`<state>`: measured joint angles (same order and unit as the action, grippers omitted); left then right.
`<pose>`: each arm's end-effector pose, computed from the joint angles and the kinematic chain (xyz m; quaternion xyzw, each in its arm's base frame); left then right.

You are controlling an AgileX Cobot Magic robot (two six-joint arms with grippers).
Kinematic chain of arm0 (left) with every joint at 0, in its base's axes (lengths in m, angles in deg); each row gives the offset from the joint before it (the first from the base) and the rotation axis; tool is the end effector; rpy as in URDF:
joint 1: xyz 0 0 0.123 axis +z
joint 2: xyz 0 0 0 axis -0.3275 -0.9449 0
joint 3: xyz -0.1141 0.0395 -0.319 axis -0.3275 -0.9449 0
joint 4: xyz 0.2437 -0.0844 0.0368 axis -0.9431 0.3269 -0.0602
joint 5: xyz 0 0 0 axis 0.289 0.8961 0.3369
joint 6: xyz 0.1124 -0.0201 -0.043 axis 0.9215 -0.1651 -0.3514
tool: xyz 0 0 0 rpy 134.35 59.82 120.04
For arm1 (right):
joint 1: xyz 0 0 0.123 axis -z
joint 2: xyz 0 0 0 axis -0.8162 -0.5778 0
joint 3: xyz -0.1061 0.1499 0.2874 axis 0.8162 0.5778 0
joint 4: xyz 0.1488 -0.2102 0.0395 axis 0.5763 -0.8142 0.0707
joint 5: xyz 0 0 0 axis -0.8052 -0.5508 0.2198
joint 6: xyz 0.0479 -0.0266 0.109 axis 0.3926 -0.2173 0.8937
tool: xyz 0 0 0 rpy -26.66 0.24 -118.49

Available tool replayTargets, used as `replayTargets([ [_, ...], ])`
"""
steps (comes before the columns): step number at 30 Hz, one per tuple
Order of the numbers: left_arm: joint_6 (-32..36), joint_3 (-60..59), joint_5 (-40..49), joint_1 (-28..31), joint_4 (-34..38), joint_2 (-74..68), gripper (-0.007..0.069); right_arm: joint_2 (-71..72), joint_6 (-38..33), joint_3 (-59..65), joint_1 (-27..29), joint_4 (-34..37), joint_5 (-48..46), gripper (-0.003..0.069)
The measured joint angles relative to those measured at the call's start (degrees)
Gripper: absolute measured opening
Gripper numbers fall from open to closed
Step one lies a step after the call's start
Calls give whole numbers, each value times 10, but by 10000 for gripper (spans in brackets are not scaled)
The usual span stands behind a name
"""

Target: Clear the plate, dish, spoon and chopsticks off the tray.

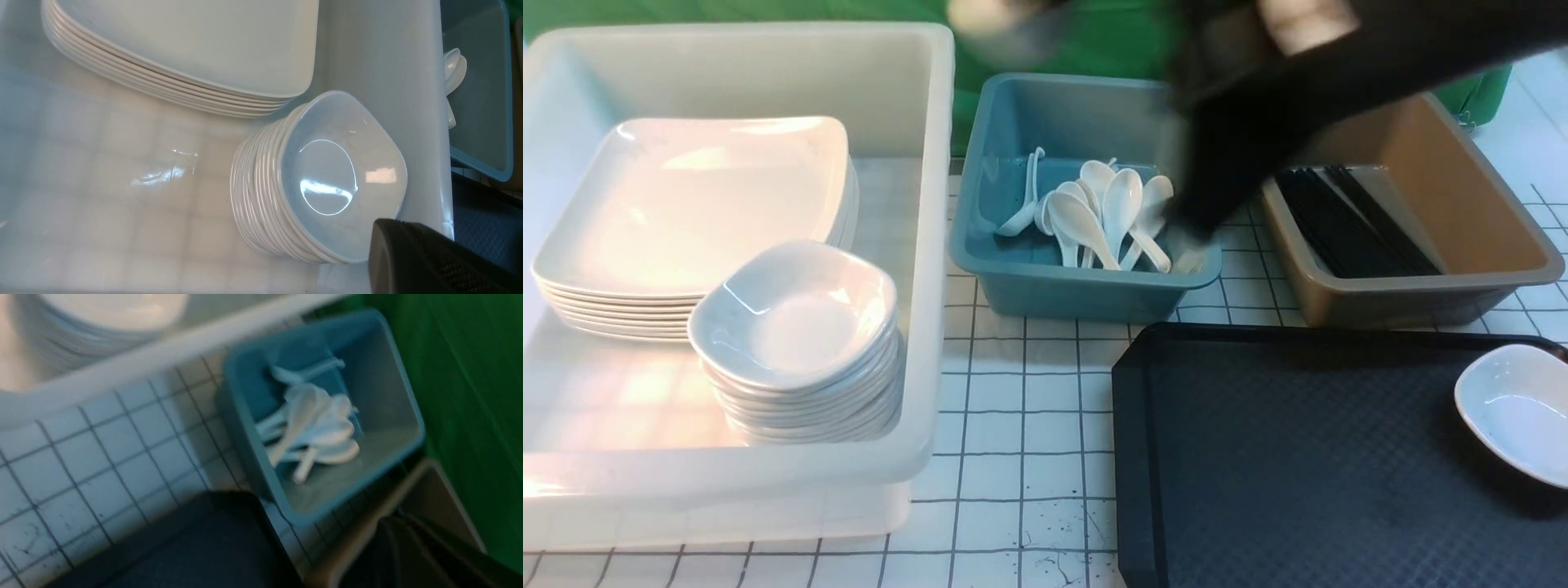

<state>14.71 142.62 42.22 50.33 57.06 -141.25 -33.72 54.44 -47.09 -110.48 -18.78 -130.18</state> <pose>0.2107 0.0475 0.4046 -0.1683 0.9070 -0.2007 0.3298 0.2293 0.2319 0.4837 -0.4724 0.7732 -0.1084 0.4091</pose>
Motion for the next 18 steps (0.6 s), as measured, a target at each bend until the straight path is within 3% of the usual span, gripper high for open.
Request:
replayTargets([
  [1, 1, 0, 0, 0, 3, 1, 5, 22, 10, 21, 29, 4, -2, 8],
  [2, 1, 0, 0, 0, 20, 1, 5, 77, 30, 99, 129, 14, -3, 7],
  [6, 5, 0, -1, 0, 66, 1, 5, 125, 41, 223, 277, 57, 20, 10],
  [9, 16, 0, -5, -15, 93, 1, 5, 121, 29, 328, 385, 128, 67, 68],
  [13, 20, 0, -15, -73, 87, 1, 5, 85, 14, 391, 438, 167, 132, 209],
  [14, 21, 0, -21, -110, 70, 1, 5, 60, 9, 398, 446, 171, 146, 272],
  [18, 12, 0, -40, -219, -11, 1, 5, -12, -24, 401, 449, 173, 181, 368],
])
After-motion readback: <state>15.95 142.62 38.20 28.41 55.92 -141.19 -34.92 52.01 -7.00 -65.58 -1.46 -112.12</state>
